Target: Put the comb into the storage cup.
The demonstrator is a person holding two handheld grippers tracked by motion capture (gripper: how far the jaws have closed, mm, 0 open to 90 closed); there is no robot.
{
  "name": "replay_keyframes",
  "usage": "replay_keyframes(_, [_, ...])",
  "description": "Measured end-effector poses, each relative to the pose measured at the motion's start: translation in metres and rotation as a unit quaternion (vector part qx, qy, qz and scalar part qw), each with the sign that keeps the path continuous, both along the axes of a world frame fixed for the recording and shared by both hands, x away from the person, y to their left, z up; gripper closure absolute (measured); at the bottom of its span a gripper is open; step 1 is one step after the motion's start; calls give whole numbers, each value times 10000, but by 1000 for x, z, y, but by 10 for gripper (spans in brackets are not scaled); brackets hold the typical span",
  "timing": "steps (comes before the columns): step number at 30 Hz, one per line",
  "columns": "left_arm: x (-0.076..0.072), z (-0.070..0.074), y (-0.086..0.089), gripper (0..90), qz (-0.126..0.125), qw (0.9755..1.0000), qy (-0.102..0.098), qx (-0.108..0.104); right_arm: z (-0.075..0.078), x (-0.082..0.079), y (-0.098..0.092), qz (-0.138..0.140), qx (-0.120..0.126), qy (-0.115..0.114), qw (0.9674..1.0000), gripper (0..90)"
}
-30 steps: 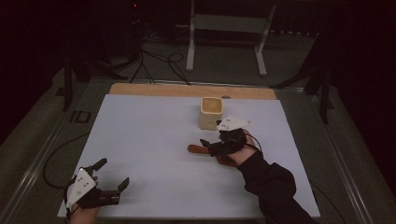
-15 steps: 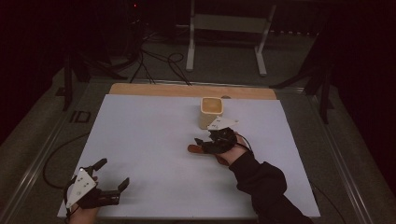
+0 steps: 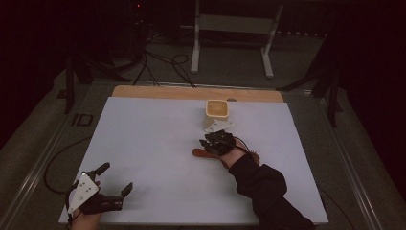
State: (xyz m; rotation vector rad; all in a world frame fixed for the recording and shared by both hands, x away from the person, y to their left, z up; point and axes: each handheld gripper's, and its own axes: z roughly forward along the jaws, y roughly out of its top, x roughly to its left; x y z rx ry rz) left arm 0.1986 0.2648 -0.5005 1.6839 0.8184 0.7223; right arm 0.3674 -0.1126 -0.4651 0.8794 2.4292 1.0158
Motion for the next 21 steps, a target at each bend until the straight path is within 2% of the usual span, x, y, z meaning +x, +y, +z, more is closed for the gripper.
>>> replay_keyframes(4, [0,0,0,0,-1,10000,6,12,-5,5,4,-24,-182,34,9998,771])
replay_keyframes(10, [1,-1,0,0,-6,10000,21,15,-14,11,10,-111,-446,230,9987,890])
replay_keyframes(18, [1,-1,0,0,-11,10000,47,54,-24,18,19,-256,-637,568,9960,900])
replay_keyframes(21, [1,-1,0,0,-9,10000,59,57,-31,20,23,-289,-790,682,9941,900])
